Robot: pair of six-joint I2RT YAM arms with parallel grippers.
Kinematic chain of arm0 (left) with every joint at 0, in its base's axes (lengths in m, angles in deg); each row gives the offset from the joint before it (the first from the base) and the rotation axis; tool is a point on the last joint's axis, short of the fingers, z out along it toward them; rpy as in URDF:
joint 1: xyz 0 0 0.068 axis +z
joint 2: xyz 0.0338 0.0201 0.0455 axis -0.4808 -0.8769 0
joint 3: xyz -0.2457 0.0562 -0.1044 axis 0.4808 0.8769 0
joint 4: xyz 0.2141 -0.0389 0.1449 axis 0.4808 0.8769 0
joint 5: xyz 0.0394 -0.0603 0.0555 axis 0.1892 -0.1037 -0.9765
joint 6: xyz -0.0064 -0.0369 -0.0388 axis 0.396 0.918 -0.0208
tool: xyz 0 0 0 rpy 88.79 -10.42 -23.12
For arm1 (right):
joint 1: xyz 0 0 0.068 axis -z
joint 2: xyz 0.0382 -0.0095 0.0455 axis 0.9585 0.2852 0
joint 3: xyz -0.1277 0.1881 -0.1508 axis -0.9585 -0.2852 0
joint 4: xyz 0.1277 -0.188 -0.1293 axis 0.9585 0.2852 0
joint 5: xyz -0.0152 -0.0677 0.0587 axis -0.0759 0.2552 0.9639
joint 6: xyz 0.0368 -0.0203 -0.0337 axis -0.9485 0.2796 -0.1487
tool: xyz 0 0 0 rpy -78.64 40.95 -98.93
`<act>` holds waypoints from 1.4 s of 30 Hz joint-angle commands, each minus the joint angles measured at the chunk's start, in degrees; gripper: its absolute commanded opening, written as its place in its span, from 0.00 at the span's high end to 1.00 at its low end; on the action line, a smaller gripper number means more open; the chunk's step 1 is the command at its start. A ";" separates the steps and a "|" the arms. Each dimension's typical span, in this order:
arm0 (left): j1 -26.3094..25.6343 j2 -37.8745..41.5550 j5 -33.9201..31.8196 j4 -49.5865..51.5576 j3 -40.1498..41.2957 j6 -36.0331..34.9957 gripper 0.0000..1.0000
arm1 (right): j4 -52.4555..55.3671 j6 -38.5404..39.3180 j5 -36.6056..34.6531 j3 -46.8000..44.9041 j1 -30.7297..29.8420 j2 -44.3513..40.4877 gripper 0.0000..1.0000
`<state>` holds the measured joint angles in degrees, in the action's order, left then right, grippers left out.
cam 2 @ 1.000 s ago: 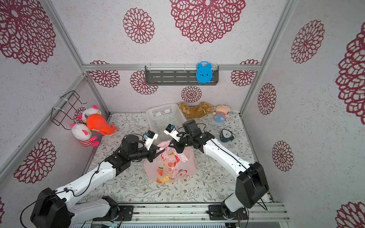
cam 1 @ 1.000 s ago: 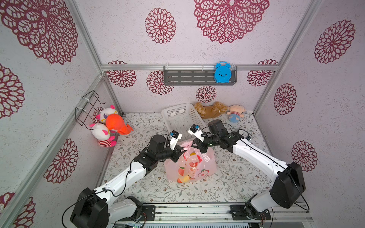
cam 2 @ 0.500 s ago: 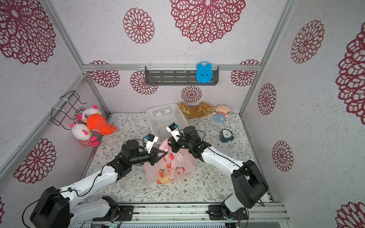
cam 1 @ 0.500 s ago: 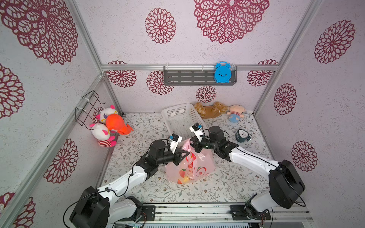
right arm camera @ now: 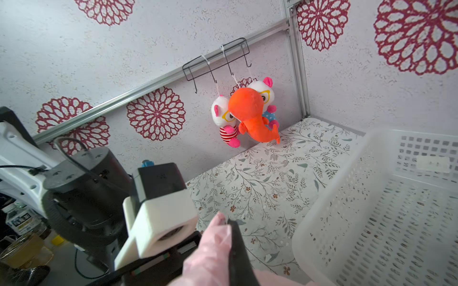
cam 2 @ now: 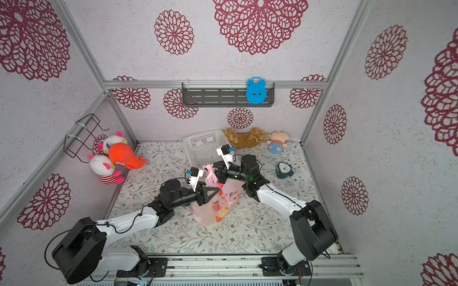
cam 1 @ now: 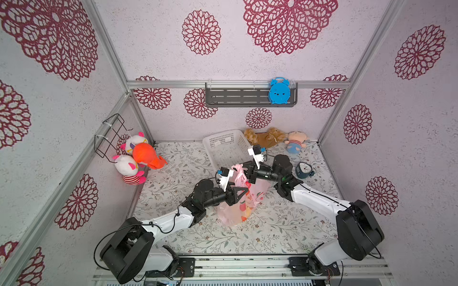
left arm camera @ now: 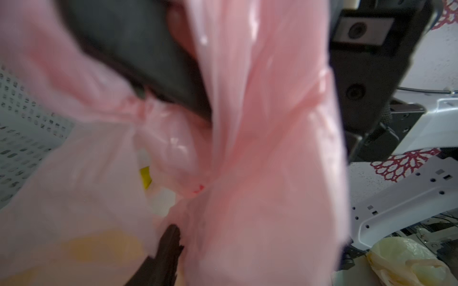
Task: Place the banana into a plastic bag & tie a knot
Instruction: Cross the plastic bag at the center of the board.
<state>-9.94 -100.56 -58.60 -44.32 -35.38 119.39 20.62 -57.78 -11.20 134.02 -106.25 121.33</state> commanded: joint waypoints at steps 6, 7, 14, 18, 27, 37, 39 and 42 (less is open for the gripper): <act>-1.05 9.98 -10.26 7.92 3.61 -1.42 0.09 | -13.62 -5.01 7.02 -4.84 2.38 -0.85 1.00; -1.13 12.08 -11.72 10.58 3.83 -1.94 0.04 | -14.60 -5.67 7.30 -5.16 2.61 -0.67 1.00; -1.06 26.91 -27.81 32.29 2.68 -3.98 0.03 | -17.23 -7.19 8.58 -5.53 3.36 0.15 1.00; -0.81 29.44 -29.82 34.53 0.73 -6.17 0.03 | -18.95 -8.66 9.29 -5.37 3.31 1.18 1.00; 6.47 19.15 -9.15 22.28 -3.79 -2.57 0.22 | -20.29 -10.34 9.80 -5.10 3.29 2.45 1.00; 8.59 10.07 2.00 8.19 -4.61 4.70 0.21 | -20.00 -10.64 9.61 -4.86 2.92 3.06 1.00; 8.69 8.60 3.45 4.78 -4.41 6.10 0.25 | -20.02 -10.64 9.82 -4.81 2.88 3.30 1.00; 8.68 6.43 4.36 2.65 -5.01 6.87 0.34 | -20.08 -10.80 10.13 -4.83 2.76 3.42 1.00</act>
<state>-1.53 -92.62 -57.40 -35.36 -38.63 124.31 3.66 -67.29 -2.17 128.03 -103.17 124.63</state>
